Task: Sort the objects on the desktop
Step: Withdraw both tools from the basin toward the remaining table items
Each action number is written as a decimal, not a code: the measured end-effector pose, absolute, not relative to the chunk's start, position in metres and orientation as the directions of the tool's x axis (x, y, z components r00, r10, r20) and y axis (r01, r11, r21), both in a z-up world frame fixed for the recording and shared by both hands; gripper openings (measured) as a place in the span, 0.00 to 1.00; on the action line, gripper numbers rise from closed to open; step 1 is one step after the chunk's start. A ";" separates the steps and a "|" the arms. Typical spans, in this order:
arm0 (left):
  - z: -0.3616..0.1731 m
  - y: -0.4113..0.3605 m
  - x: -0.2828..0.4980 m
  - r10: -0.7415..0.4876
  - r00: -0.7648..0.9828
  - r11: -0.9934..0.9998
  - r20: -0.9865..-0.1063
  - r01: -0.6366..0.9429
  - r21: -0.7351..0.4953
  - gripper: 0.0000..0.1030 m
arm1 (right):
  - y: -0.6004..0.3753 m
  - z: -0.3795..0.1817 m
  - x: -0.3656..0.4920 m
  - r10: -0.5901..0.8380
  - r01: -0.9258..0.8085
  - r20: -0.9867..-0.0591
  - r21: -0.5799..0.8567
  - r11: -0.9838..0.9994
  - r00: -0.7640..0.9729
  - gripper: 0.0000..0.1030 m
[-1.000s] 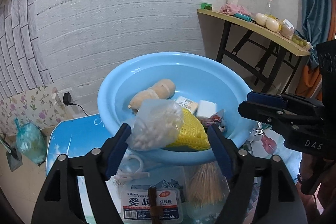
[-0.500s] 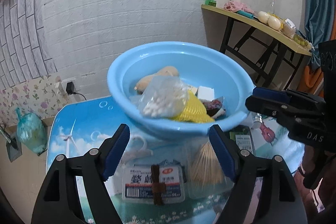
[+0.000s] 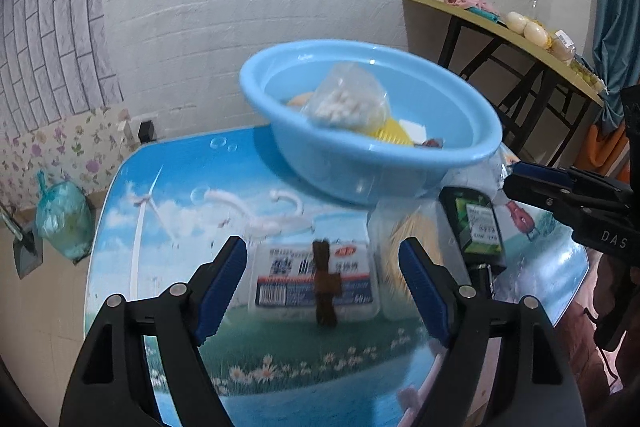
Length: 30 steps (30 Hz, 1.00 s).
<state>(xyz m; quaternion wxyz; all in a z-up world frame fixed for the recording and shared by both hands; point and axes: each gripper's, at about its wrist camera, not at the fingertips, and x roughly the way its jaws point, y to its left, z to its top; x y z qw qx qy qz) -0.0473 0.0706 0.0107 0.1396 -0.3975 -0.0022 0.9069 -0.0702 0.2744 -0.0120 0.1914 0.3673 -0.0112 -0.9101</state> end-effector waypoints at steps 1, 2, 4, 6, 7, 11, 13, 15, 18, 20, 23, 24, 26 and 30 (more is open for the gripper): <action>0.007 0.069 -0.045 0.256 -0.638 -0.961 -0.726 -0.248 -0.121 0.78 | 0.275 -0.014 -0.069 -0.356 0.337 -0.669 0.164 -0.927 -0.652 0.41; 0.003 0.068 -0.045 0.256 -0.633 -0.961 -0.730 -0.247 -0.123 0.81 | 0.275 -0.016 -0.067 -0.355 0.333 -0.673 0.167 -0.928 -0.649 0.47; -0.004 0.068 -0.043 0.254 -0.621 -0.961 -0.741 -0.247 -0.122 0.82 | 0.276 -0.021 -0.064 -0.355 0.324 -0.683 0.179 -0.929 -0.639 0.52; -0.007 0.068 -0.041 0.254 -0.613 -0.961 -0.748 -0.249 -0.122 0.82 | 0.275 -0.025 -0.063 -0.349 0.317 -0.697 0.181 -0.931 -0.627 0.52; -0.010 0.068 -0.041 0.253 -0.609 -0.961 -0.752 -0.250 -0.121 0.83 | 0.273 -0.027 -0.062 -0.341 0.313 -0.705 0.176 -0.933 -0.621 0.53; -0.016 0.067 -0.042 0.251 -0.596 -0.962 -0.763 -0.243 -0.127 0.83 | 0.270 -0.035 -0.060 -0.318 0.298 -0.736 0.164 -0.940 -0.598 0.62; -0.019 0.067 -0.043 0.250 -0.589 -0.962 -0.768 -0.239 -0.130 0.83 | 0.269 -0.041 -0.059 -0.310 0.284 -0.752 0.170 -0.944 -0.582 0.73; -0.022 0.067 -0.045 0.248 -0.585 -0.963 -0.772 -0.238 -0.129 0.83 | 0.268 -0.044 -0.058 -0.309 0.281 -0.759 0.172 -0.944 -0.573 0.74; -0.025 0.066 -0.048 0.248 -0.584 -0.963 -0.773 -0.234 -0.132 0.83 | 0.264 -0.047 -0.057 -0.293 0.282 -0.770 0.152 -0.947 -0.567 0.75; -0.029 0.066 -0.050 0.250 -0.575 -0.963 -0.779 -0.233 -0.137 0.83 | 0.261 -0.048 -0.057 -0.282 0.284 -0.775 0.138 -0.949 -0.566 0.75; -0.030 0.067 -0.052 0.249 -0.574 -0.963 -0.780 -0.230 -0.138 0.83 | 0.257 -0.053 -0.057 -0.272 0.290 -0.786 0.124 -0.949 -0.555 0.75; -0.031 0.068 -0.052 0.248 -0.574 -0.964 -0.780 -0.230 -0.137 0.81 | 0.255 -0.055 -0.056 -0.269 0.294 -0.791 0.118 -0.948 -0.549 0.75; -0.030 0.068 -0.051 0.245 -0.580 -0.964 -0.777 -0.234 -0.129 0.78 | 0.250 -0.058 -0.056 -0.264 0.306 -0.800 0.105 -0.946 -0.539 0.75; -0.029 0.069 -0.047 0.240 -0.584 -0.963 -0.775 -0.241 -0.117 0.78 | 0.245 -0.062 -0.054 -0.259 0.322 -0.809 0.092 -0.942 -0.527 0.75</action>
